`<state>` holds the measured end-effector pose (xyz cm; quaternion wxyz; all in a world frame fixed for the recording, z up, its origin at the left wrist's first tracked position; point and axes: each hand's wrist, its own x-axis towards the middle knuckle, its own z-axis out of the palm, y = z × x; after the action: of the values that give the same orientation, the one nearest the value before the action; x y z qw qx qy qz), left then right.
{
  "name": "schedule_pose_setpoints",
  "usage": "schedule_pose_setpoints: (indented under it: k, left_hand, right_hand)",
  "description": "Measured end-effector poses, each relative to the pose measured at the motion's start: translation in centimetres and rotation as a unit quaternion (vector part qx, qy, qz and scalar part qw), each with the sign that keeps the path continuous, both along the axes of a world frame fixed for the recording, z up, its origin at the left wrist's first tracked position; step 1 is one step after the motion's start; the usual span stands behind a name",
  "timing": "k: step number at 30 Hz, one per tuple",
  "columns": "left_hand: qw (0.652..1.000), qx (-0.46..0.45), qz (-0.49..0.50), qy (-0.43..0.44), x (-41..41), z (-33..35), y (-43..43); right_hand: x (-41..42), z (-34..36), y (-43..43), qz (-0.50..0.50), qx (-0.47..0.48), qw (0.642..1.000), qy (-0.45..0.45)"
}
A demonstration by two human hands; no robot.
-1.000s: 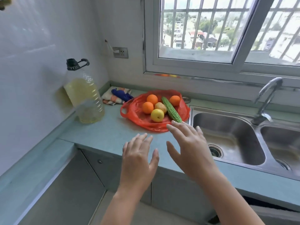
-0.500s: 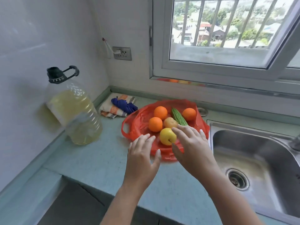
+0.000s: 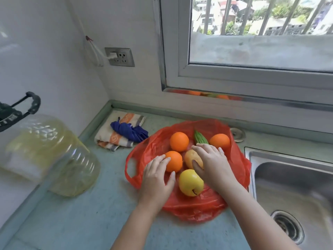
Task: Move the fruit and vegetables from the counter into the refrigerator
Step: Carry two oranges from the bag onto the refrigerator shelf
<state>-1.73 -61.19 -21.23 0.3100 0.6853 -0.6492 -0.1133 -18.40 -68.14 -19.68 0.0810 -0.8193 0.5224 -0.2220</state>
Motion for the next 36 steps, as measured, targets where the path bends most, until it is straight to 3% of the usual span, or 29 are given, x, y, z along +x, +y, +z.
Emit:
schedule_pose_setpoints:
  k: [6,12,17,27,36]
  left_hand:
    - [0.997,0.054,-0.045,-0.011,0.9,-2.3,-4.7]
    - [0.991,0.082,-0.107,-0.022,0.6,-4.2,-7.3]
    - [0.982,0.101,-0.139,-0.084,0.7,-6.0,-7.8]
    - [0.991,0.093,-0.044,-0.081,2.8,-7.6,-8.1]
    - [0.989,0.133,0.037,0.045,4.0,-7.3,-7.7]
  right_hand:
    - [0.9,-2.5,-4.2,-0.001,0.043,0.999,0.026]
    - [2.4,-4.6,-7.9,0.006,0.070,0.998,-0.005]
    - [3.4,-6.7,-9.9,0.015,0.094,0.995,-0.011]
    - [5.4,-7.8,-12.0,0.037,0.132,0.991,-0.008]
    - [7.5,-8.6,-12.9,-0.001,0.231,0.966,-0.114]
